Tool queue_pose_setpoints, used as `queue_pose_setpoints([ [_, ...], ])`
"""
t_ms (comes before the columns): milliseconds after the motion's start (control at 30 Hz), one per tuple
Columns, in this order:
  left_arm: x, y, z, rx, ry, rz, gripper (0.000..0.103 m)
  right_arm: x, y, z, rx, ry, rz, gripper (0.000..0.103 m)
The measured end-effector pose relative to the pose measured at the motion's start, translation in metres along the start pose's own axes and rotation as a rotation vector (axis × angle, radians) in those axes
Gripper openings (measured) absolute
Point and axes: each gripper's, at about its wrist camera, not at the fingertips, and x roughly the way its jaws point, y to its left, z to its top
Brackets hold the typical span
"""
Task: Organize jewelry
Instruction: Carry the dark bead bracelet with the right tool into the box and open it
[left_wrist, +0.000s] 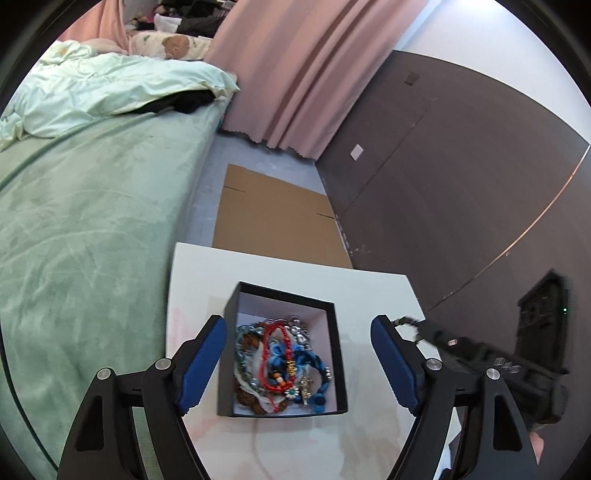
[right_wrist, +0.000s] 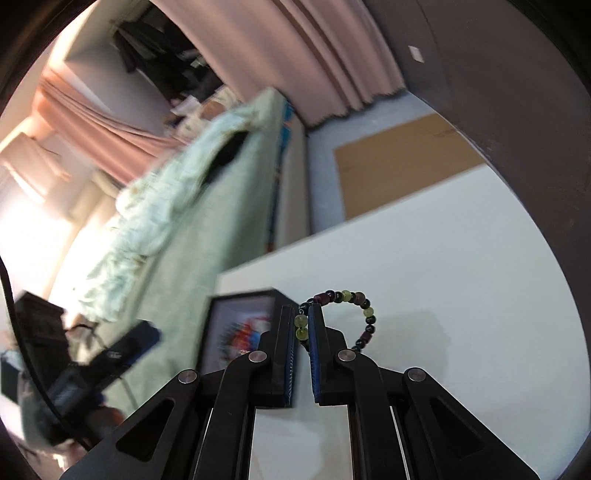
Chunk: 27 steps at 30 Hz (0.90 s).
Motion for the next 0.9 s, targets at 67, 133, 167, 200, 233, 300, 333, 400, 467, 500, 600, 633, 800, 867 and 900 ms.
queue_pose_setpoints([
  [67,-0.002,0.003,0.001,-0.007,-0.003,0.006,0.081,0.000,0.010,0.001,-0.007,-0.018,0.049,0.009],
  [133,-0.006,0.006,0.003,-0.011,-0.009,0.009,0.081,0.000,0.021,0.002,-0.018,-0.032,0.101,0.009],
  [167,-0.008,0.007,0.003,-0.013,-0.014,0.012,0.081,0.001,0.026,0.001,-0.023,-0.036,0.123,0.009],
  [200,-0.009,0.009,0.004,-0.016,-0.017,0.014,0.081,0.002,0.032,0.000,-0.028,-0.038,0.146,0.009],
  [233,-0.010,0.010,0.005,-0.021,-0.021,0.014,0.081,0.004,0.038,-0.001,-0.033,-0.038,0.167,0.009],
  [300,-0.011,0.012,0.006,-0.028,-0.022,0.014,0.081,0.011,0.048,-0.004,-0.045,-0.031,0.186,0.009],
  [333,-0.011,0.014,0.006,-0.030,-0.024,0.015,0.081,0.013,0.051,-0.006,-0.050,-0.026,0.186,0.009],
  [400,-0.013,0.015,0.006,-0.031,-0.026,0.019,0.081,0.018,0.055,-0.008,-0.043,-0.006,0.205,0.009],
  [467,-0.015,0.019,0.008,-0.042,-0.032,0.020,0.081,0.023,0.058,-0.011,-0.042,0.008,0.224,0.009],
  [500,-0.016,0.021,0.009,-0.049,-0.034,0.019,0.081,0.027,0.060,-0.012,-0.046,0.011,0.230,0.009],
  [600,-0.017,0.027,0.011,-0.069,-0.037,0.019,0.081,0.036,0.056,-0.014,-0.038,0.010,0.209,0.009],
  [633,-0.018,0.029,0.012,-0.074,-0.038,0.019,0.081,0.042,0.053,-0.015,-0.030,0.014,0.167,0.010],
  [800,-0.019,0.031,0.011,-0.078,-0.036,0.021,0.081,0.065,0.024,-0.013,0.052,0.090,0.040,0.050],
  [867,-0.019,0.030,0.010,-0.071,-0.033,0.025,0.081,0.060,0.020,-0.011,0.062,0.094,0.042,0.050],
  [900,-0.018,0.029,0.010,-0.070,-0.031,0.026,0.081,0.055,0.020,-0.011,0.057,0.084,0.046,0.050],
])
